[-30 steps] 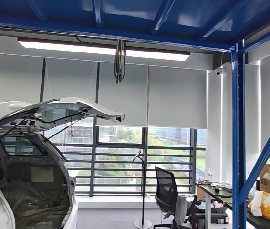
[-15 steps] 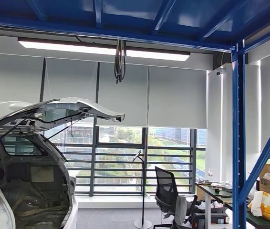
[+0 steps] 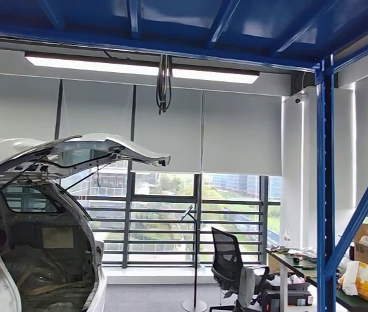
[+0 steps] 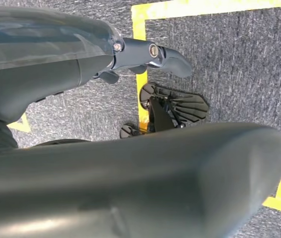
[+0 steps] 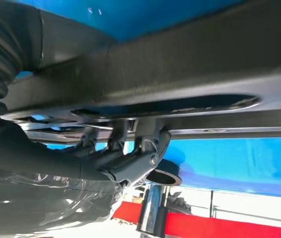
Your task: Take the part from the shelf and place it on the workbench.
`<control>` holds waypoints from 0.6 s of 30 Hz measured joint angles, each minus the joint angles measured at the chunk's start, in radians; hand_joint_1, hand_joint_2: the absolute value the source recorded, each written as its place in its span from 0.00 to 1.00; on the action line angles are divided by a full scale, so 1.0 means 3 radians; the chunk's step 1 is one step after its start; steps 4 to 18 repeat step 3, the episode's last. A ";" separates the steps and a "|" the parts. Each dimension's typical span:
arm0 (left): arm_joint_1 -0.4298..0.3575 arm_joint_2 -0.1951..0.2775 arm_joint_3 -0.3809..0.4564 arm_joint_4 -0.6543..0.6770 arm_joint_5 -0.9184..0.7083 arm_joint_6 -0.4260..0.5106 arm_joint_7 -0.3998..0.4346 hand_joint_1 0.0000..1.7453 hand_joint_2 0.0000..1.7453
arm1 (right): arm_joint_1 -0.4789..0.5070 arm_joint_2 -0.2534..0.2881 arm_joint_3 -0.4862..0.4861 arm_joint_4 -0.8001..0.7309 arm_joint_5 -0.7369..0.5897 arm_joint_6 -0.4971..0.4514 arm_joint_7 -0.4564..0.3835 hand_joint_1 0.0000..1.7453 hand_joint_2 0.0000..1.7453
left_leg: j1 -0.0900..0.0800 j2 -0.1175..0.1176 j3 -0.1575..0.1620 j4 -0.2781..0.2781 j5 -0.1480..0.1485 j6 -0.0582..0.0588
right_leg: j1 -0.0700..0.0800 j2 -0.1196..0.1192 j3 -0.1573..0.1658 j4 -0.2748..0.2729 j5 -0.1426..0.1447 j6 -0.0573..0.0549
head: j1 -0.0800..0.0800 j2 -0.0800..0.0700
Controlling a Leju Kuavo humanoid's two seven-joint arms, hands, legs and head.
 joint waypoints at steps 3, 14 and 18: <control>0.0001 0.0000 0.0000 0.0000 -0.0001 0.0008 -0.0001 0.00 0.00 | 0.0000 0.0000 0.0001 0.0000 0.0000 0.0000 0.0000 1.00 1.00 | 0.0000 0.0000 0.0002 0.0000 0.0000 0.0000 | 0.0000 0.0000 0.0002 0.0000 0.0000 0.0000 | 0.0000 0.0000; 0.0001 0.0000 0.0000 0.0000 -0.0001 0.0008 -0.0001 0.00 0.00 | 0.0000 0.0000 0.0001 0.0000 0.0000 0.0000 0.0000 1.00 1.00 | 0.0000 0.0000 0.0002 0.0000 0.0000 0.0000 | 0.0000 0.0000 0.0002 0.0000 0.0000 0.0000 | 0.0000 0.0000; 0.0001 0.0000 0.0000 0.0000 -0.0001 0.0008 -0.0001 0.00 0.00 | 0.0000 0.0000 0.0001 0.0000 0.0000 0.0000 0.0000 1.00 1.00 | 0.0000 0.0000 0.0002 0.0000 0.0000 0.0000 | 0.0000 0.0000 0.0002 0.0000 0.0000 0.0000 | 0.0000 0.0000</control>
